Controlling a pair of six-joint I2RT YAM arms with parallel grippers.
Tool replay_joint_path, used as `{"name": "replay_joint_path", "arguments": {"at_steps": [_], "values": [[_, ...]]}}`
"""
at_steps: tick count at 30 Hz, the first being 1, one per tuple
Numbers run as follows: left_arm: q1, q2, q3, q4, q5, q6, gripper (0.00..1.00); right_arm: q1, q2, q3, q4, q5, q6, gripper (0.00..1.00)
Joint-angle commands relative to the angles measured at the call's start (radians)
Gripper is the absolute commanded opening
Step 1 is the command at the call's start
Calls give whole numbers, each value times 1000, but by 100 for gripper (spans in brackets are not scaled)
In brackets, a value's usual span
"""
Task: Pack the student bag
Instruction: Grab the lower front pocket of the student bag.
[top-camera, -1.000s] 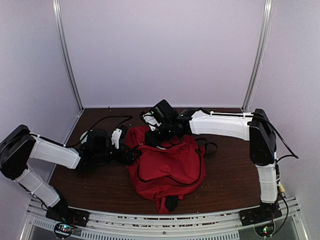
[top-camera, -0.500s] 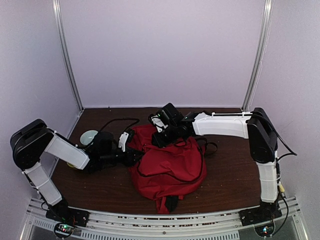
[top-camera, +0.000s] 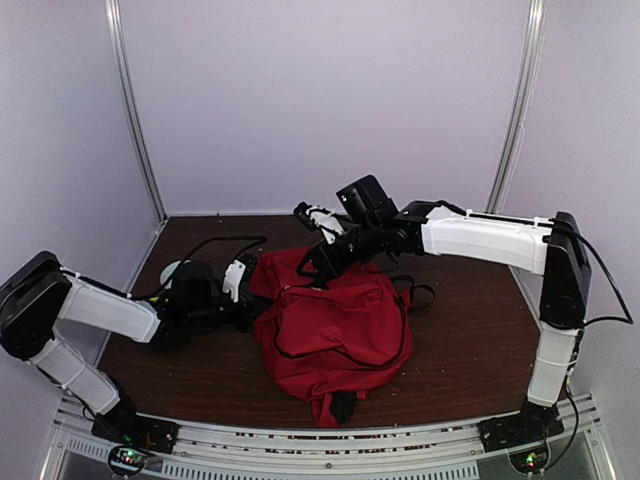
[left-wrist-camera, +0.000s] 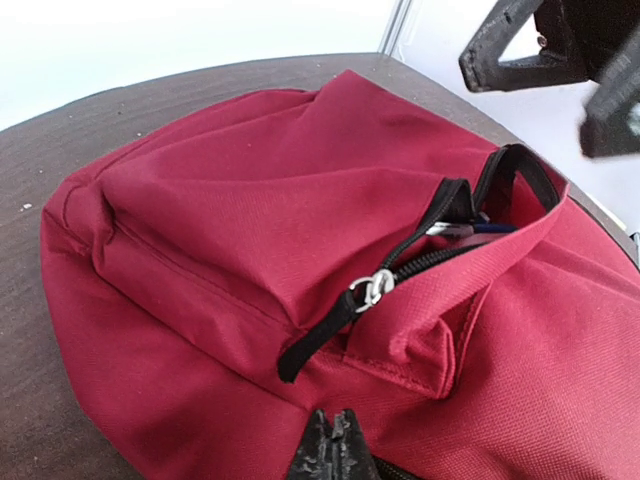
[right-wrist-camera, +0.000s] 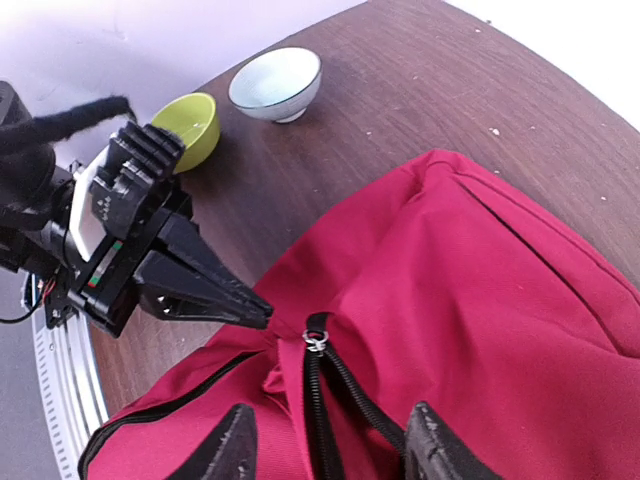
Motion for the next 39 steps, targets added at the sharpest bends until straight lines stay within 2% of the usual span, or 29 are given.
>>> {"name": "replay_joint_path", "arguments": {"at_steps": [1,6,10,11,12,14,15,16,19,24,28,30,31,36,39], "values": [[5,-18,33,-52,-36,59,0,38,44,32,-79,-12,-91,55],[4,-36,24,-70,-51,58,0,88,132,121,-201,131,-163,59],[4,-66,19,-97,-65,67,0,115,193,195,-278,218,-195,56],[5,-77,17,-102,-66,71,0,117,203,212,-294,230,-194,48],[4,-87,14,-106,-66,75,0,117,211,226,-300,238,-190,36],[5,-108,3,-106,-59,85,0,117,202,240,-301,230,-185,7],[5,-122,-8,-97,-51,89,0,117,183,233,-284,212,-183,0],[5,-136,-25,-76,-42,91,1,117,156,210,-252,183,-181,0],[5,-186,-75,19,-13,100,19,116,29,89,-88,59,-173,0],[-12,-211,-91,77,30,150,50,86,-166,-128,209,-185,-91,0],[-46,-189,-113,186,17,194,72,52,-238,-237,388,-337,-6,0],[-53,-162,-120,261,19,204,95,42,-257,-272,428,-355,7,0],[-58,-145,-113,290,29,213,97,38,-262,-285,437,-360,11,0],[-117,-44,-48,384,65,283,98,27,-281,-352,508,-383,60,0],[-124,44,-34,476,30,299,98,25,-292,-366,526,-388,72,0]]}}
